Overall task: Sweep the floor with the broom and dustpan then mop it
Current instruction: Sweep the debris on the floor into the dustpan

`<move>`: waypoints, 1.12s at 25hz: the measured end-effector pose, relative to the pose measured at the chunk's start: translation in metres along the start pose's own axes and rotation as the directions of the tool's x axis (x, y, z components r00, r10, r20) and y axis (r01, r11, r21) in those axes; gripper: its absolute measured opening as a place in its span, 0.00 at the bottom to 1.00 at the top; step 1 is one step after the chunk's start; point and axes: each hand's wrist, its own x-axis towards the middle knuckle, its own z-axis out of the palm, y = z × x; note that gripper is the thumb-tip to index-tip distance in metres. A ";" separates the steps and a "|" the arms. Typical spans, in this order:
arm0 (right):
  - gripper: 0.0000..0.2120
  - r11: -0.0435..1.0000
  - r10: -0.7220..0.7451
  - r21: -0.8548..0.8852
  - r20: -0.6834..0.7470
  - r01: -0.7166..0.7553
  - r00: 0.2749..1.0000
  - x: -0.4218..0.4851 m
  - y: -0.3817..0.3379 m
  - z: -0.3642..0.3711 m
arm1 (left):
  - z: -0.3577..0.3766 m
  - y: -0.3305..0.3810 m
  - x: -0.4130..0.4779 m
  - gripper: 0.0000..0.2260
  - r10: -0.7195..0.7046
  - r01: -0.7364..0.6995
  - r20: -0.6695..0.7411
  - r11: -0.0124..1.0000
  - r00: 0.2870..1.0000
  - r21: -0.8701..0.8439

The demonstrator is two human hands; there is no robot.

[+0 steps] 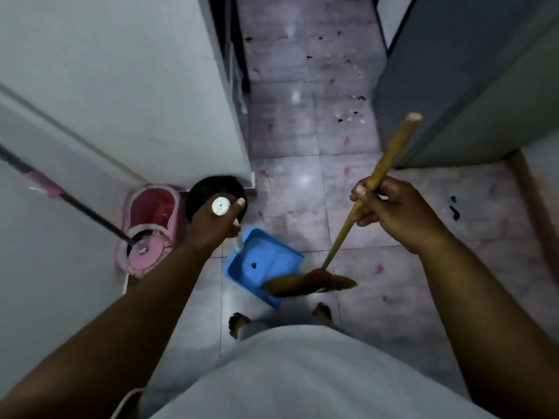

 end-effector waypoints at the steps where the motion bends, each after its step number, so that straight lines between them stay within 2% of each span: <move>1: 0.04 0.992 0.019 0.123 -0.054 -0.013 0.998 -0.006 0.008 -0.026 | 0.022 0.007 0.004 0.17 -0.008 0.009 0.048 1.000 0.999 -0.010; 2: 0.04 0.974 0.037 0.226 -0.092 -0.016 0.995 -0.012 0.017 -0.048 | 0.042 0.014 0.008 0.19 -0.034 0.036 0.082 0.999 0.996 -0.028; 4: 0.06 0.912 0.087 0.411 -0.154 -0.017 0.984 -0.027 0.038 -0.106 | 0.096 0.031 0.015 0.29 -0.132 0.153 0.171 0.982 0.976 -0.114; 6: 0.11 0.822 0.139 0.569 -0.163 -0.022 0.977 -0.038 0.054 -0.137 | 0.126 0.038 0.025 0.36 -0.254 0.298 0.190 0.918 0.949 -0.261; 7: 0.13 0.767 0.196 0.641 -0.194 -0.027 0.961 -0.045 0.062 -0.154 | 0.146 0.042 0.033 0.33 -0.299 0.345 0.187 0.888 0.936 -0.303; 8: 0.15 0.715 0.277 0.699 -0.235 -0.037 0.932 -0.050 0.069 -0.171 | 0.166 0.044 0.043 0.25 -0.336 0.376 0.178 0.880 0.925 -0.291; 10: 0.16 0.703 0.429 0.707 -0.336 -0.076 0.838 -0.060 0.081 -0.188 | 0.195 0.049 0.058 0.08 -0.369 0.402 0.171 0.882 0.914 -0.245; 12: 0.09 0.709 0.504 0.696 -0.388 -0.113 0.771 -0.069 0.091 -0.191 | 0.218 0.060 0.072 0.04 -0.435 0.489 0.247 0.840 0.866 -0.235; 14: 0.01 0.655 0.553 0.753 -0.425 -0.060 0.716 -0.080 0.097 -0.185 | 0.236 0.075 0.085 0.03 -0.493 0.574 0.360 0.802 0.792 -0.166; 15: 0.04 0.621 0.583 0.783 -0.440 -0.026 0.683 -0.087 0.102 -0.178 | 0.243 0.082 0.090 0.04 -0.533 0.629 0.417 0.766 0.736 -0.131; 17: 0.07 0.481 0.673 0.876 -0.403 0.048 0.620 -0.095 0.112 -0.166 | 0.253 0.092 0.104 0.08 -0.609 0.713 0.488 0.700 0.626 -0.041; 19: 0.04 0.296 0.761 0.955 -0.243 0.012 0.602 -0.101 0.121 -0.146 | 0.262 0.098 0.111 0.12 -0.679 0.744 0.480 0.663 0.556 0.077; 20: 0.05 0.199 0.786 0.979 -0.139 -0.034 0.603 -0.103 0.128 -0.135 | 0.268 0.098 0.112 0.13 -0.707 0.761 0.474 0.639 0.526 0.108; 23: 0.10 -0.054 0.824 0.998 0.063 -0.033 0.564 -0.105 0.149 -0.112 | 0.292 0.101 0.119 0.13 -0.749 0.772 0.436 0.613 0.500 0.168; 25: 0.12 -0.115 0.837 0.993 0.085 0.022 0.540 -0.101 0.159 -0.113 | 0.312 0.105 0.122 0.15 -0.748 0.771 0.451 0.611 0.487 0.179; 28: 0.12 -0.116 0.861 0.992 0.076 0.050 0.502 -0.092 0.177 -0.138 | 0.346 0.112 0.127 0.15 -0.749 0.787 0.449 0.599 0.487 0.145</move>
